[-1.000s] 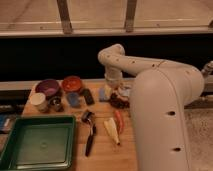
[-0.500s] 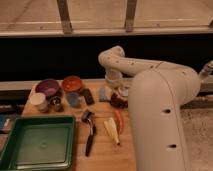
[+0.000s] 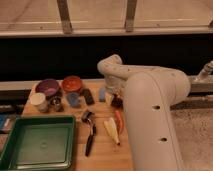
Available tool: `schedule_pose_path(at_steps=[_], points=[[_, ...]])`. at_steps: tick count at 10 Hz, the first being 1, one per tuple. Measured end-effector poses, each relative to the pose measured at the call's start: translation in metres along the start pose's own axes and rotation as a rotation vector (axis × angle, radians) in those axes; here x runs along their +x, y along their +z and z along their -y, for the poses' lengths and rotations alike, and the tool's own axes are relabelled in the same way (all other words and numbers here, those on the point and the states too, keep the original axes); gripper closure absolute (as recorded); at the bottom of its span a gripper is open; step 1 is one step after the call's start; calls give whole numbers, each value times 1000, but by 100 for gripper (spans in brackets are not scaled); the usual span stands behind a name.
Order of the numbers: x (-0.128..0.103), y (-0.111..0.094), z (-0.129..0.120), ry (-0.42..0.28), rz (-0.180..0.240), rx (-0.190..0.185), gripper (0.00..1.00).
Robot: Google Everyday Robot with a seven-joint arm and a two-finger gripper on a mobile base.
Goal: Place grapes in plastic cup
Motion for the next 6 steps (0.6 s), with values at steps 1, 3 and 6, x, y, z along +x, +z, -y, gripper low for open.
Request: schedule_pose_path(at_steps=[1, 3, 6], points=[[2, 10, 1, 3, -7, -11, 35], [5, 35, 1, 11, -22, -45, 35], [9, 54, 0, 25, -38, -77, 45]])
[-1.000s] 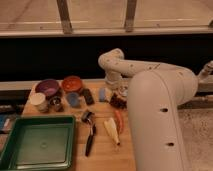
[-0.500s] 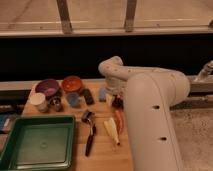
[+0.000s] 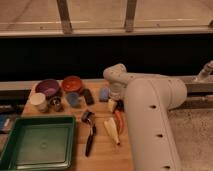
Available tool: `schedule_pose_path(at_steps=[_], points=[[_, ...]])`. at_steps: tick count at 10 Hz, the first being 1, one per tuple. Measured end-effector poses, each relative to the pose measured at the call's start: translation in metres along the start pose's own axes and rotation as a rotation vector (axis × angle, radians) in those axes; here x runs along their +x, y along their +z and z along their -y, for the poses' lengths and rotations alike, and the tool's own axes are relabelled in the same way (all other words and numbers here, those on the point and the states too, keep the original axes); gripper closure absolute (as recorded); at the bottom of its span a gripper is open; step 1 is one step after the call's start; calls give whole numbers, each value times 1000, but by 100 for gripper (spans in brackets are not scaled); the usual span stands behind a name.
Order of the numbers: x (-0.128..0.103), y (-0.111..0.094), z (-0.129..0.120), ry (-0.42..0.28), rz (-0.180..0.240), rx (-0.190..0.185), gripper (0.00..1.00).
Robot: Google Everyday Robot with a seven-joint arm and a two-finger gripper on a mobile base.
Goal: Place grapes in plastic cup
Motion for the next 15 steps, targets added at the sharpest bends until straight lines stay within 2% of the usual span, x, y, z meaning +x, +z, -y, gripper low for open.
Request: schedule_pose_path(at_steps=[5, 8, 9, 10, 11, 15], points=[[2, -5, 2, 4, 2, 0, 96], [0, -8, 1, 0, 13, 1, 100], [-3, -19, 0, -6, 44, 3, 100], [0, -45, 6, 10, 115, -16, 100], [4, -57, 13, 29, 154, -33, 100], [2, -81, 25, 41, 234, -41, 100]])
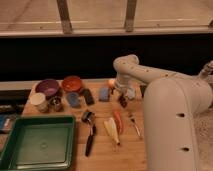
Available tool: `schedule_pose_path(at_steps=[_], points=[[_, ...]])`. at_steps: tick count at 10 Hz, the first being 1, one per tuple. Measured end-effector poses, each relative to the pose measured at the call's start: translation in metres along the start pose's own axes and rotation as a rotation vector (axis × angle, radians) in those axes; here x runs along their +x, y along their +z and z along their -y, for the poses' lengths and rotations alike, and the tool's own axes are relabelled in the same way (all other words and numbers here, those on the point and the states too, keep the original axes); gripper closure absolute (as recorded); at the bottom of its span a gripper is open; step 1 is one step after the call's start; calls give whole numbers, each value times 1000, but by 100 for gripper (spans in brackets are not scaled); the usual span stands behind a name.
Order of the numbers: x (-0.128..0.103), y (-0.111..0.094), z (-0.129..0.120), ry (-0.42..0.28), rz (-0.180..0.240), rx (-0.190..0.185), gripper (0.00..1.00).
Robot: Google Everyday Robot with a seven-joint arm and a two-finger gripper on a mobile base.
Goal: Place grapes in plastic cup
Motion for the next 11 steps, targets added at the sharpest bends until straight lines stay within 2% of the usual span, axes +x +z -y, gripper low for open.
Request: schedule_pose_path(at_steps=[3, 7, 11], points=[[-15, -24, 8, -29, 37, 15, 100], [-46, -63, -5, -112, 63, 65, 100], [-64, -85, -18, -182, 91, 96, 100]])
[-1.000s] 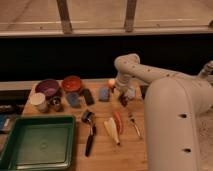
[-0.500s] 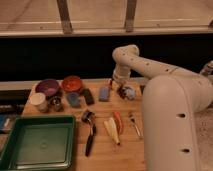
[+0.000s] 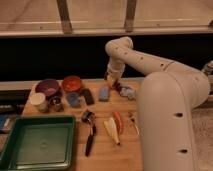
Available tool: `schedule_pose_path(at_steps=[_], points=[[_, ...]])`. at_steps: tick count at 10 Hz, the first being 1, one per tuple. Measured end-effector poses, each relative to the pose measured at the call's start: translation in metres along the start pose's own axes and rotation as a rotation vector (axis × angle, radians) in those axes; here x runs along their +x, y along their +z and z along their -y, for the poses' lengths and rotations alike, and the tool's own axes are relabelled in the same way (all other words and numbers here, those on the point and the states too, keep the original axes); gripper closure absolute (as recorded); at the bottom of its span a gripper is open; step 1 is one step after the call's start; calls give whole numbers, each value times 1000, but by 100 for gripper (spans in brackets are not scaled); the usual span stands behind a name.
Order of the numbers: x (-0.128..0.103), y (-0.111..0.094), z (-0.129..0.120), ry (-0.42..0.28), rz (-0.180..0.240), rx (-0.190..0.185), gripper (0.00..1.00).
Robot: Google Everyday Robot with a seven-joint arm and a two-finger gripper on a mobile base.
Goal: Place grapes in plastic cup
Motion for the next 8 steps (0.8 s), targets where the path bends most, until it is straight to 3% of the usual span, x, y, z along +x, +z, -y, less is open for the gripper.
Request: schedule_pose_path(at_steps=[4, 8], points=[[-27, -24, -27, -99, 40, 8, 100], [-74, -24, -77, -225, 65, -59, 100]])
